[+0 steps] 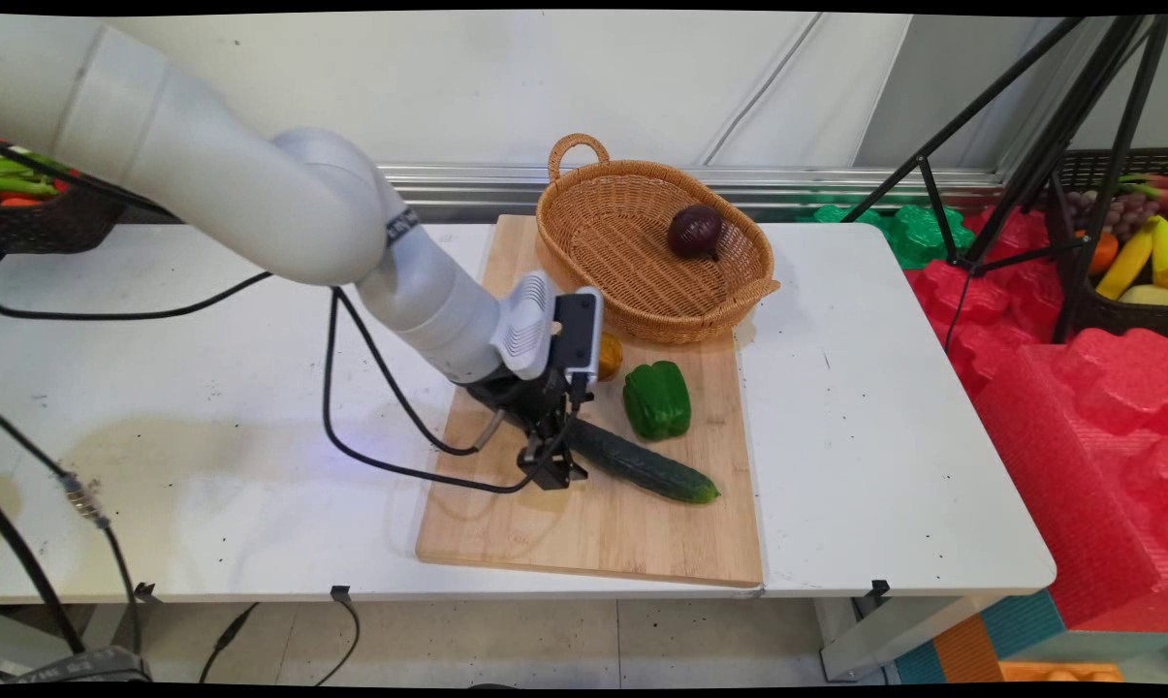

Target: Pick up the cucumber from the cutting board, then place the picked object in the vegetable basket

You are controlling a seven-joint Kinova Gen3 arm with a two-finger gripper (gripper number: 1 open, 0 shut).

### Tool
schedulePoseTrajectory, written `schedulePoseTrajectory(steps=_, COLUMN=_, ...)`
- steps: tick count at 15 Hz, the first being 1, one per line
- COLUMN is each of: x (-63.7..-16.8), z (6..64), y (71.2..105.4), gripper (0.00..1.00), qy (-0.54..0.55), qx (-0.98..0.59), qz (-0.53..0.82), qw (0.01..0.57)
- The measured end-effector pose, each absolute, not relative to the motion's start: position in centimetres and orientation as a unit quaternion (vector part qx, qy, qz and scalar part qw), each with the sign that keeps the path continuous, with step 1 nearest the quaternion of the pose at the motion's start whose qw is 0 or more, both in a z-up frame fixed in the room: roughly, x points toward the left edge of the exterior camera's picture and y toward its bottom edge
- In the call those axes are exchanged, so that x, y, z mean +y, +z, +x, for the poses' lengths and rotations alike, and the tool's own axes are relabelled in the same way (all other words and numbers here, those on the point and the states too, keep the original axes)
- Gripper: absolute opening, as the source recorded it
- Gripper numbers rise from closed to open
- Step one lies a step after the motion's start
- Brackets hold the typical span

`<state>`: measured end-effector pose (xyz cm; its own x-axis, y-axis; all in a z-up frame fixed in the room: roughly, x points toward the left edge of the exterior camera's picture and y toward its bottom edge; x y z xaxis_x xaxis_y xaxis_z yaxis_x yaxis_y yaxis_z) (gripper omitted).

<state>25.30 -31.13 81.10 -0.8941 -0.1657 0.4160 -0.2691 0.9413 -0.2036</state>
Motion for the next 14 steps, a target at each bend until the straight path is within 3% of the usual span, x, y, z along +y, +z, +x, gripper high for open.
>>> schedulePoseTrajectory(steps=3, x=-31.9, z=24.6, y=80.3, gripper=1.0, qy=0.125, qx=-0.968, qz=0.098, qw=0.193)
schedulePoseTrajectory(steps=4, x=-32.0, z=24.5, y=80.1, gripper=0.0, qy=0.124, qx=-0.969, qz=0.092, qw=0.191)
schedulePoseTrajectory(steps=10, x=-31.9, z=24.3, y=80.3, gripper=0.0, qy=0.124, qx=-0.973, qz=0.058, qw=0.185)
schedulePoseTrajectory(steps=14, x=-30.4, z=25.3, y=82.2, gripper=0.0, qy=0.126, qx=-0.974, qz=0.023, qw=0.184)
